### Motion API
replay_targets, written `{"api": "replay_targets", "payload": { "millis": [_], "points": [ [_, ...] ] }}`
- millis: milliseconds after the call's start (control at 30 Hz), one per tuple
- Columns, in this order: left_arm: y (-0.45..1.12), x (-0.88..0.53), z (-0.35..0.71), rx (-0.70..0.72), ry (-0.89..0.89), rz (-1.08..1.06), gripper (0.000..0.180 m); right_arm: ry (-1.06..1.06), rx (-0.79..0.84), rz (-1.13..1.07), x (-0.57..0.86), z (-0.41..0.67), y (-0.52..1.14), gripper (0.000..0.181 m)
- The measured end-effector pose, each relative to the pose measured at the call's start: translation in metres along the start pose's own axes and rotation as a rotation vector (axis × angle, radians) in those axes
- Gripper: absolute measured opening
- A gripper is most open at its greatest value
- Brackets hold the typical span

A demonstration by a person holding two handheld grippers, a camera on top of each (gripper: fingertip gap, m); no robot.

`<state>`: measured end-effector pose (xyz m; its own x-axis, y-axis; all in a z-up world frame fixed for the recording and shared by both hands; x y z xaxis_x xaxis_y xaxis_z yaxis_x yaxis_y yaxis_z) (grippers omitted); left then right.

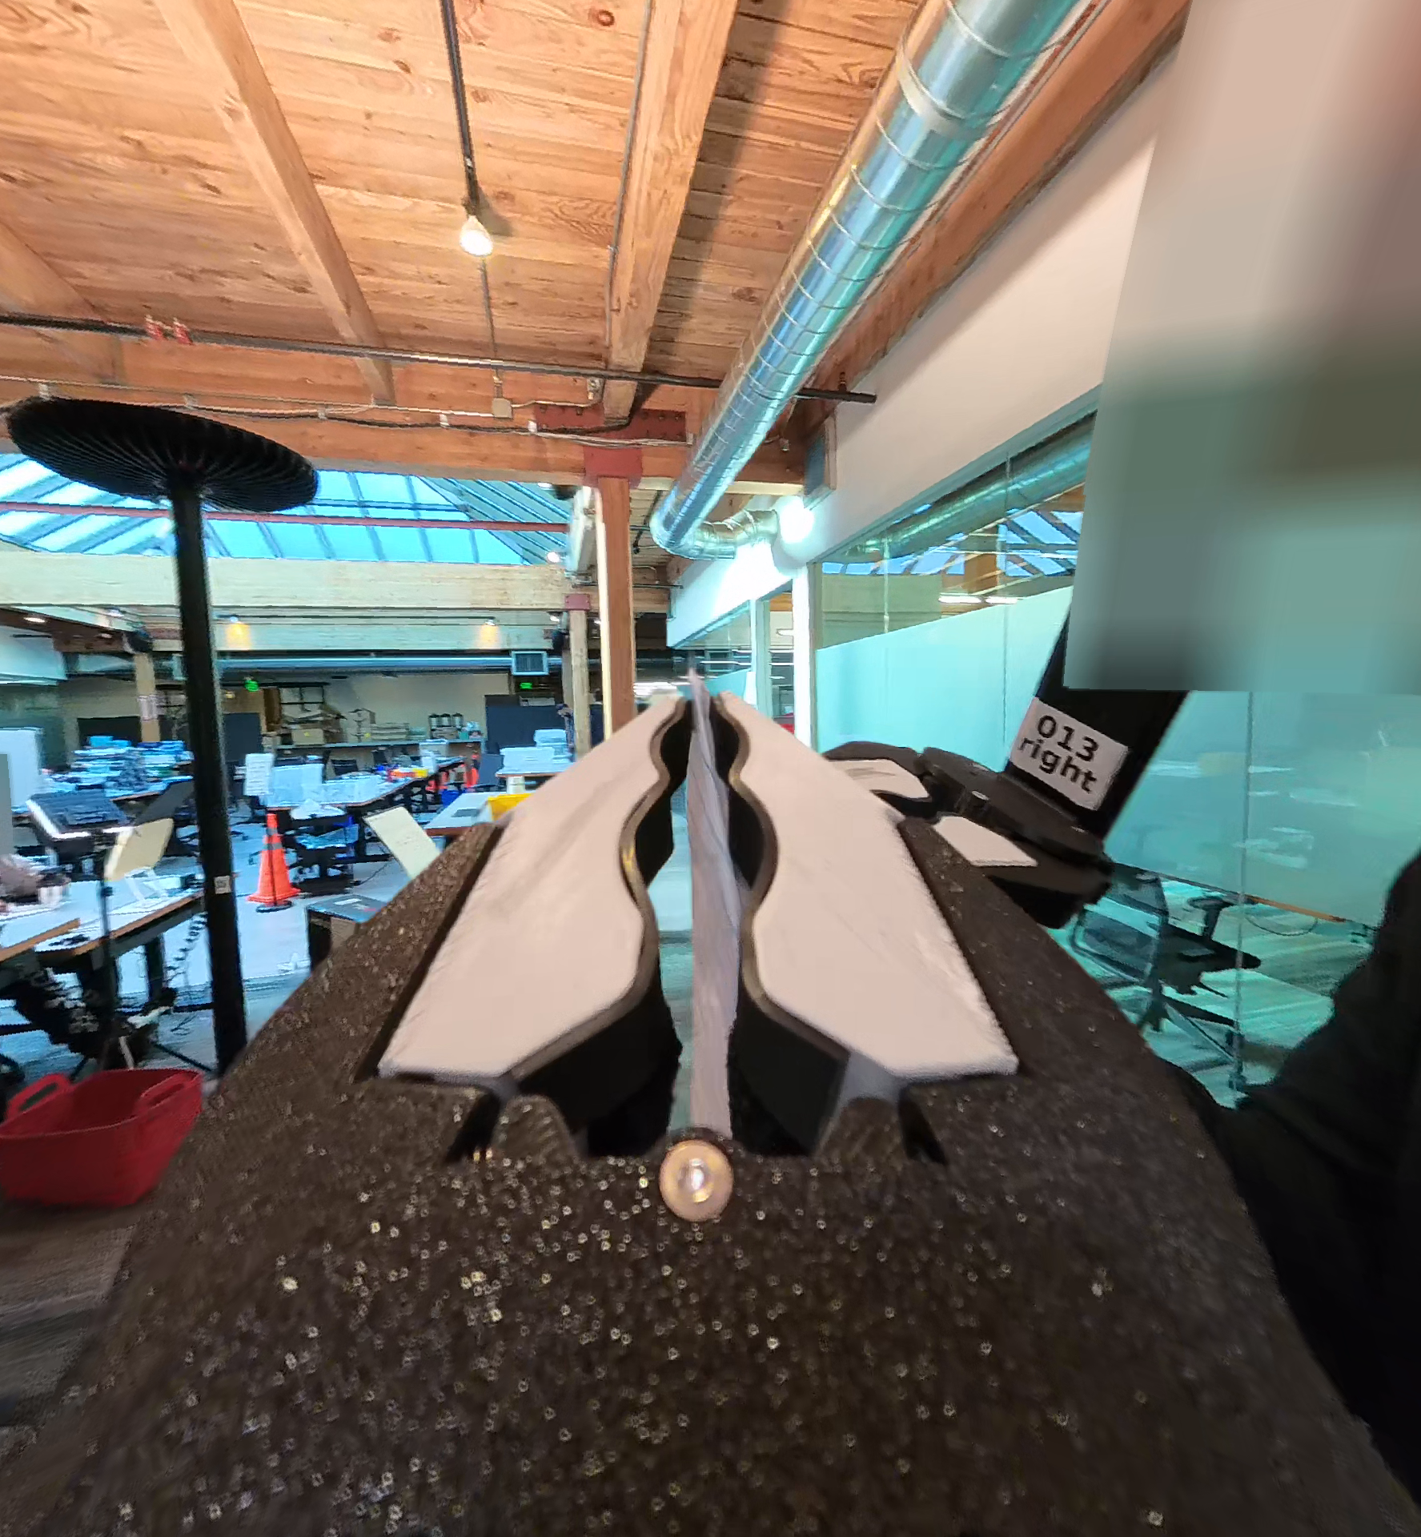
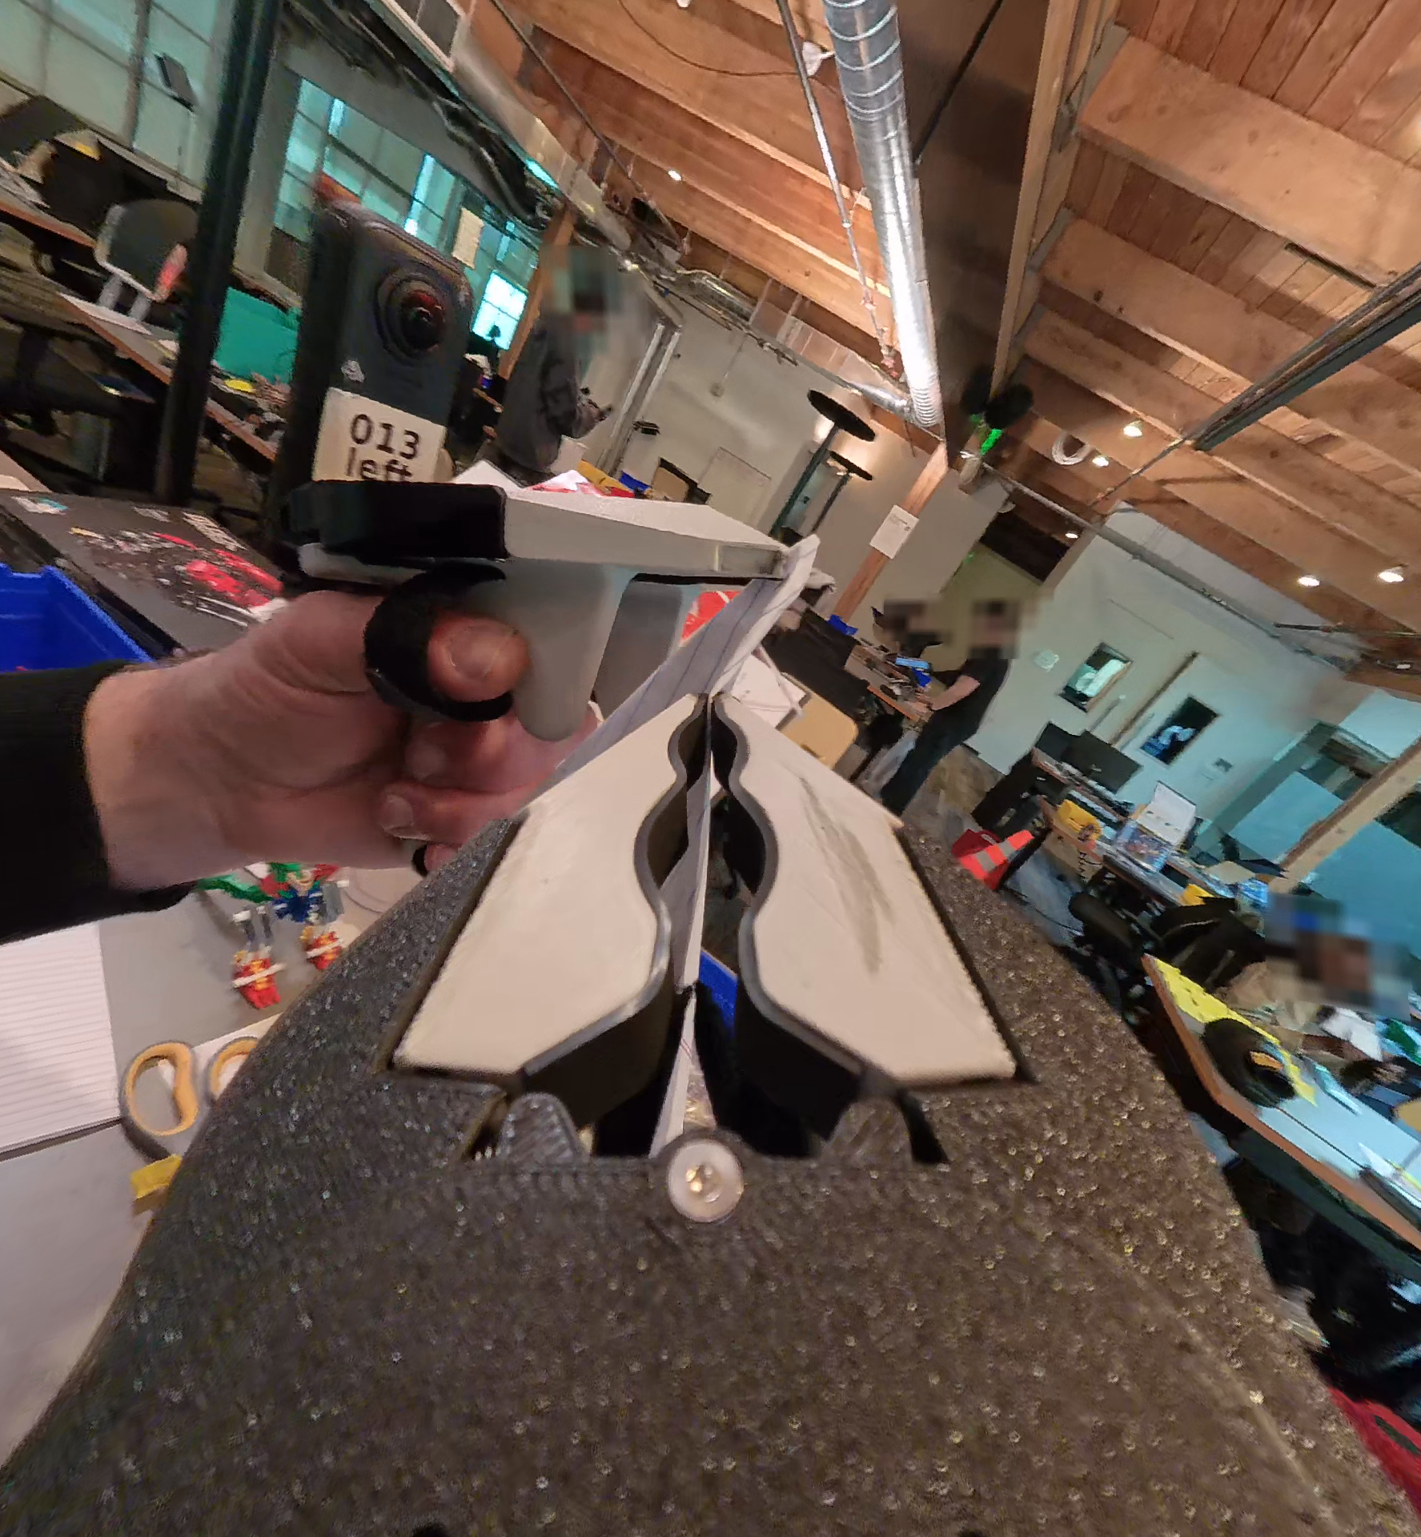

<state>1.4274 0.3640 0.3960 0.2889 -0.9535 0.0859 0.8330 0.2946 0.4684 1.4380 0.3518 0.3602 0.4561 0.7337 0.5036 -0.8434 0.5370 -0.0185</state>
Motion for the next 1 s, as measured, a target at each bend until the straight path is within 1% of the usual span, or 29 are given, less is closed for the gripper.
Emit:
{"api": "replay_targets", "payload": {
  "millis": [333,433,600,833,1000],
  "points": [
    [0.009,0.012,0.006,0.005,-0.003,-0.066,0.0,0.044,0.035,0.07,0.002,0.002,-0.006,0.0],
    [0.012,0.01,0.007,0.017,0.015,-0.051,0.0,0.079,0.058,0.085,0.004,0.002,-0.008,0.0],
    [0.013,0.016,0.009,0.014,0.019,-0.101,0.0,0.053,0.053,0.076,0.004,0.005,-0.01,0.0],
    [0.014,0.017,0.011,0.019,-0.006,-0.134,0.0,0.077,0.076,0.095,0.002,0.008,-0.012,0.0],
    [0.012,0.023,0.008,-0.01,-0.003,-0.177,0.0,0.078,0.068,0.11,-0.001,0.006,-0.015,0.0]
  ]
}}
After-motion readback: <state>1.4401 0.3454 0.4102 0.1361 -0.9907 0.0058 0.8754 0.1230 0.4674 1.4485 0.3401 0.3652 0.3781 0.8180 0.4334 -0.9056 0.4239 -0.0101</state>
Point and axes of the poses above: each gripper's, where its closed fingertips meet, y out along the fingers, z out of its top, x = y × z across the jaws, the point moved 1 cm from there along -y, back along the fingers, and after that the axes turned 14 degrees about z, right-handed, at the moved point
